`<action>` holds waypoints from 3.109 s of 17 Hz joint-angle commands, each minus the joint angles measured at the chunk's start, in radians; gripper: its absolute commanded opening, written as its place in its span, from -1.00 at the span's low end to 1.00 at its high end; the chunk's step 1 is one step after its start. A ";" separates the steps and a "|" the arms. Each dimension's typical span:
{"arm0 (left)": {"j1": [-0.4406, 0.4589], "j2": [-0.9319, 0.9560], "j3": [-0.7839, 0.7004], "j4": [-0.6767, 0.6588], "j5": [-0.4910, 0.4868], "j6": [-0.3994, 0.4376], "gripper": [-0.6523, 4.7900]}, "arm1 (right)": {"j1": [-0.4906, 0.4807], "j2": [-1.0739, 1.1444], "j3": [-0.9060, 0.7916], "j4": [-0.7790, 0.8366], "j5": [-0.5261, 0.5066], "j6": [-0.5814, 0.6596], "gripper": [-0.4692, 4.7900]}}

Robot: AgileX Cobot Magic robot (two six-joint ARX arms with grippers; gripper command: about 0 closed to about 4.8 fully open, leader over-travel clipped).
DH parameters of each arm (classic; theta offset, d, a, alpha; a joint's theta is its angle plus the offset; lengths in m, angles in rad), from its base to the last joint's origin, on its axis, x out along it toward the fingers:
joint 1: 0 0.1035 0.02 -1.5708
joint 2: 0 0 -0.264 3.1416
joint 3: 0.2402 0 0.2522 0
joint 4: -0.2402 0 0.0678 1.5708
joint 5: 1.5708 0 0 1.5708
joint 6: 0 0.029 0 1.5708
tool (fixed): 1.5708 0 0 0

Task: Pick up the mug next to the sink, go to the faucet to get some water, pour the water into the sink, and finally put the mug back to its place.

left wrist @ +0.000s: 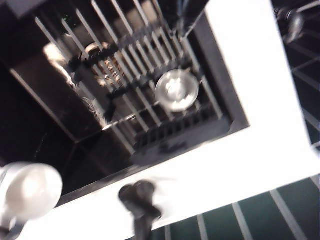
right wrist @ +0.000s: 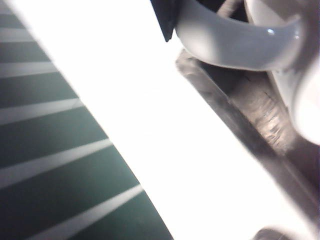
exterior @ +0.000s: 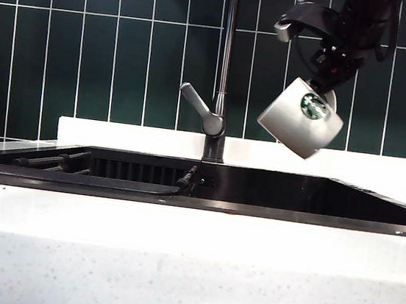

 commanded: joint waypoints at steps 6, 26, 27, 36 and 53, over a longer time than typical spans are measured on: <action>0.000 -0.298 -0.299 0.193 -0.114 -0.055 -0.78 | -0.120 -0.032 -0.146 0.211 -0.128 0.493 -0.82; 0.000 -0.580 -0.597 0.225 -0.122 -0.137 -0.78 | -0.404 -0.173 -0.697 0.893 -0.120 0.791 -0.82; 0.000 -0.580 -0.597 0.224 -0.122 -0.137 -0.78 | -0.404 -0.168 -0.708 0.895 -0.121 0.767 -0.82; 0.000 -0.580 -0.598 0.208 -0.121 -0.137 -0.78 | -0.405 -0.101 -0.790 0.973 -0.139 0.710 -0.82; 0.000 -0.580 -0.605 0.194 -0.121 -0.129 -0.78 | -0.472 -0.195 -0.790 0.800 -0.174 0.742 -0.29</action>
